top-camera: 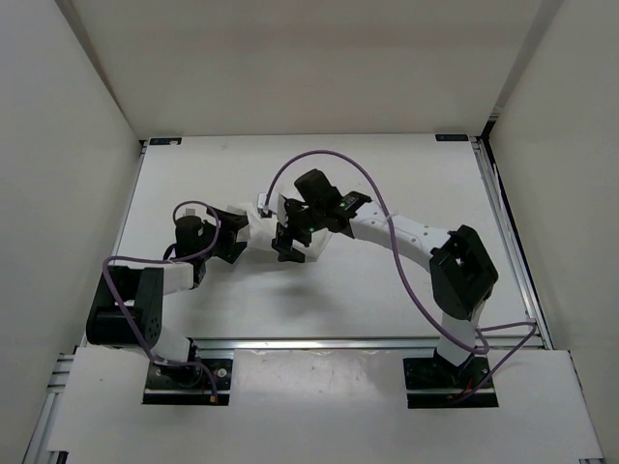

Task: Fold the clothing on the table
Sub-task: Fold the skirt

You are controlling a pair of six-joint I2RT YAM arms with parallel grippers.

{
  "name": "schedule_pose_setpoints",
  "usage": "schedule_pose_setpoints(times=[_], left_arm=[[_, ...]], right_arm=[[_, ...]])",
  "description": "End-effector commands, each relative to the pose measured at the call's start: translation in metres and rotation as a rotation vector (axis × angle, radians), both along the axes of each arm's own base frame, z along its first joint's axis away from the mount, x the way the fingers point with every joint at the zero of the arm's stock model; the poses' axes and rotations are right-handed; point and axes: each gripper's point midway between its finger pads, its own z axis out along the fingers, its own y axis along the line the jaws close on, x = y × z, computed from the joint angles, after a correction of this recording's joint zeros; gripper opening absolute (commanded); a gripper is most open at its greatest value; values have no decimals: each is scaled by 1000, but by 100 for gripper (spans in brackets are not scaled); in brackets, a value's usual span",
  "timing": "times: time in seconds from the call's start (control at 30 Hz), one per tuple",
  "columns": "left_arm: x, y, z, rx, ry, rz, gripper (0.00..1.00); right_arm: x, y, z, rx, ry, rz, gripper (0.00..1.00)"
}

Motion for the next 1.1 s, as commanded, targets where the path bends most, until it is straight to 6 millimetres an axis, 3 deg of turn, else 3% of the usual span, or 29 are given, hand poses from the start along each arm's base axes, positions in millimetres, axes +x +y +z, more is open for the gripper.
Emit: schedule_pose_setpoints(times=[0.0, 0.1, 0.23, 0.53, 0.77, 0.8, 0.83, 0.9, 1.0, 1.07], left_arm=[[8, -3, 12, 4, -41, -25, 99], [6, 1, 9, 6, -32, -21, 99], [4, 0, 8, 6, -22, -35, 99], [8, 13, 8, 17, -22, -38, 99], [9, 9, 10, 3, -28, -67, 99], [7, 7, 9, 7, -28, -81, 99], [10, 20, 9, 9, -26, -50, 99], [11, 27, 9, 10, -24, -33, 99], [12, 33, 10, 17, -27, -22, 99], [10, 32, 11, 10, -29, -21, 99]], right_arm=[[24, 20, 11, 33, -112, -5, 99], [32, 31, 5, 33, -138, -2, 99], [30, 36, -17, 13, -175, 23, 99], [28, 48, -41, -8, -206, 38, 100], [30, 69, -54, 0, -314, 15, 97], [31, 64, -57, -11, -310, 15, 95], [33, 72, -52, 14, -347, 3, 89], [44, 72, -52, 10, -402, -56, 80], [64, 67, -46, 14, -476, -144, 57], [81, 61, -41, 5, -536, -227, 28]])
